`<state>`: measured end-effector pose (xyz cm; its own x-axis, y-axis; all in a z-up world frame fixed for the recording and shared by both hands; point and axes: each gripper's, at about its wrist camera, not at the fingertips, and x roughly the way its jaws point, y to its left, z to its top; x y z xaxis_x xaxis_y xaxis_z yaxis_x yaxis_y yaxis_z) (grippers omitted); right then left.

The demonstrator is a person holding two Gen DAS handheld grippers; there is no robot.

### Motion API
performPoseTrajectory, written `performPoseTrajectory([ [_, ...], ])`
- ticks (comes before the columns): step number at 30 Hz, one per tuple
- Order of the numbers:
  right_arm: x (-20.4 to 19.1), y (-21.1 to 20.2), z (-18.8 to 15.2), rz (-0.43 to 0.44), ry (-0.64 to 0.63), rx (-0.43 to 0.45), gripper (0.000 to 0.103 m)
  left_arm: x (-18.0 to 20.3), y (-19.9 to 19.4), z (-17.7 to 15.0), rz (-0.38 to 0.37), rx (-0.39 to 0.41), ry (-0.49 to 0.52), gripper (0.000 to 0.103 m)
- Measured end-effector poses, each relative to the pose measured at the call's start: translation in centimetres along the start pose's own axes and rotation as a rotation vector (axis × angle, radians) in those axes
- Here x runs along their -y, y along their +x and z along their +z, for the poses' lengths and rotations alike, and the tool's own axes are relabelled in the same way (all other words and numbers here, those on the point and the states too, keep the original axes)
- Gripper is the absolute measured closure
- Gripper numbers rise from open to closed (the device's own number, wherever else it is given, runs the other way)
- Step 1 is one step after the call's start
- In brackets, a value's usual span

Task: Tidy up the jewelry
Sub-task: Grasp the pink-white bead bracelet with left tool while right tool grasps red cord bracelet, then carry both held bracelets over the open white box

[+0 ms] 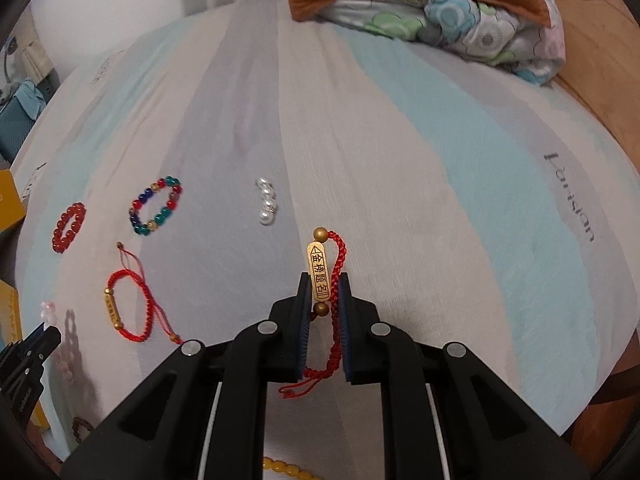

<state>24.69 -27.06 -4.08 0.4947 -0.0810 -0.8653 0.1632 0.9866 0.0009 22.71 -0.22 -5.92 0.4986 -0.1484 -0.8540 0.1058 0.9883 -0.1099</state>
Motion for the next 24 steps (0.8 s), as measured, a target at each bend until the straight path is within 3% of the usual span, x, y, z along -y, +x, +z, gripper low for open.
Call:
performPoseTrajectory([
  [17,-3.0,-4.3,-0.1,0.023,-0.052,0.111,0.091,-0.1,-4.7,0.3,0.066,0.091,0.024,0.083],
  [24,-5.1,-7.5,-0.7,0.055,-0.071,0.142,0.091,-0.7,-8.4,0.3,0.086,0.136,0.030,0.083],
])
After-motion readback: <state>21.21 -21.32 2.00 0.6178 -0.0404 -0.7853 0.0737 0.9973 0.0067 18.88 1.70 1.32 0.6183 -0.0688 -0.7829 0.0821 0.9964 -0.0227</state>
